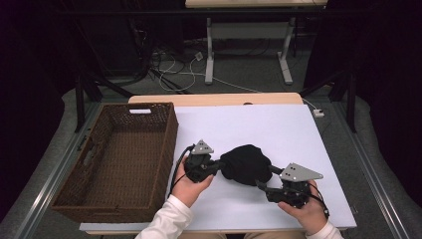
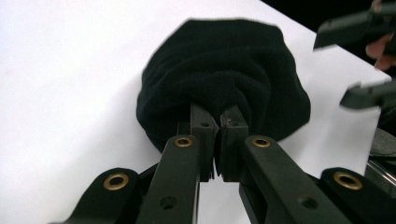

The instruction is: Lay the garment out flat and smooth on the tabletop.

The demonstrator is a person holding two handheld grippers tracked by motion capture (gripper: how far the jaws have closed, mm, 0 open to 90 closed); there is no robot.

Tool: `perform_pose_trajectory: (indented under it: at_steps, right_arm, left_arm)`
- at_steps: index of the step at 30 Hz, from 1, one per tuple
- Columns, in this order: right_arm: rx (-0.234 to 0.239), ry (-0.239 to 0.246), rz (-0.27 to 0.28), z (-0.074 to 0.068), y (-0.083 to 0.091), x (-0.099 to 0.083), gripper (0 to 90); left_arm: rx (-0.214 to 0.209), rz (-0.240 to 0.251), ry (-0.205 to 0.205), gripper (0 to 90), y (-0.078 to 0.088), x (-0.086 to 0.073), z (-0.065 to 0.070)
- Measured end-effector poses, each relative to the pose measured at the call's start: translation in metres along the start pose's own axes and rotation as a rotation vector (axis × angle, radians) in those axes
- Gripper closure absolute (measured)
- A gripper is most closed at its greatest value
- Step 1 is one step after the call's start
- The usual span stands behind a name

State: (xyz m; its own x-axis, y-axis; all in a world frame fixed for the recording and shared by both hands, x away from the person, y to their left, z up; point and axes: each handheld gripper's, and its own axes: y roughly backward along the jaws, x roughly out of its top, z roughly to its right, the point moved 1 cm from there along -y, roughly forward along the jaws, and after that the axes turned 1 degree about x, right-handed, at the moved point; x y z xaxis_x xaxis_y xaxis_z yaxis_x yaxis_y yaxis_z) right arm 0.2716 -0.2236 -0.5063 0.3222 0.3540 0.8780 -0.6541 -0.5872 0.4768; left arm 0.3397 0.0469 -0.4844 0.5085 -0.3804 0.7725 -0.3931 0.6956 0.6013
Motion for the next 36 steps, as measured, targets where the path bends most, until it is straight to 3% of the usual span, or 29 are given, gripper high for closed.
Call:
perform_pose_trajectory:
  at_steps: [2, 7, 14, 16, 18, 21, 23, 25, 29, 31, 34, 36]
  right_arm:
    - [-0.005, 0.008, -0.007, -0.001, -0.003, -0.001, 33.8]
    - [-0.028, 0.064, -0.008, -0.003, -0.008, 0.000, 34.0]
    - [-0.075, 0.187, -0.064, -0.007, -0.034, -0.002, 32.4]
    - [-0.105, 0.217, -0.077, -0.006, -0.040, -0.001, 36.1]
    - [-0.125, 0.224, -0.082, -0.004, -0.043, 0.000, 49.8]
    - [-0.092, 0.173, -0.077, 0.005, -0.044, 0.006, 71.8]
    - [-0.055, 0.116, -0.062, 0.012, -0.043, 0.012, 80.9]
    - [-0.015, 0.063, -0.042, 0.019, -0.044, 0.017, 83.6]
    - [0.016, -0.070, 0.025, 0.036, -0.044, 0.027, 84.8]
    - [0.017, -0.136, 0.052, 0.047, -0.045, 0.032, 84.9]
    - [0.010, -0.227, 0.072, 0.065, -0.048, 0.036, 84.9]
    - [-0.016, -0.262, 0.076, 0.076, -0.052, 0.036, 84.9]
  left_arm:
    - [0.007, 0.004, -0.007, 87.5, -0.001, 0.003, -0.002]
    - [-0.002, 0.012, 0.021, 87.4, -0.005, 0.017, -0.006]
    - [0.018, 0.031, 0.044, 87.4, -0.015, 0.029, -0.015]
    - [0.024, 0.022, 0.041, 87.4, -0.015, 0.030, -0.019]
    - [0.026, 0.026, 0.053, 87.3, -0.016, 0.031, -0.021]
    - [0.035, 0.018, 0.056, 87.0, -0.017, 0.029, -0.024]
    - [0.048, 0.014, 0.052, 86.2, -0.016, 0.028, -0.026]
    - [0.061, 0.010, 0.050, 84.9, -0.015, 0.026, -0.027]
    - [0.070, 0.019, 0.055, 76.8, -0.013, 0.022, -0.028]
    - [0.093, 0.032, 0.048, 69.5, -0.012, 0.021, -0.028]
    - [0.090, 0.044, 0.059, 62.5, -0.010, 0.021, -0.027]
    - [0.096, 0.053, 0.046, 56.8, -0.010, 0.021, -0.026]
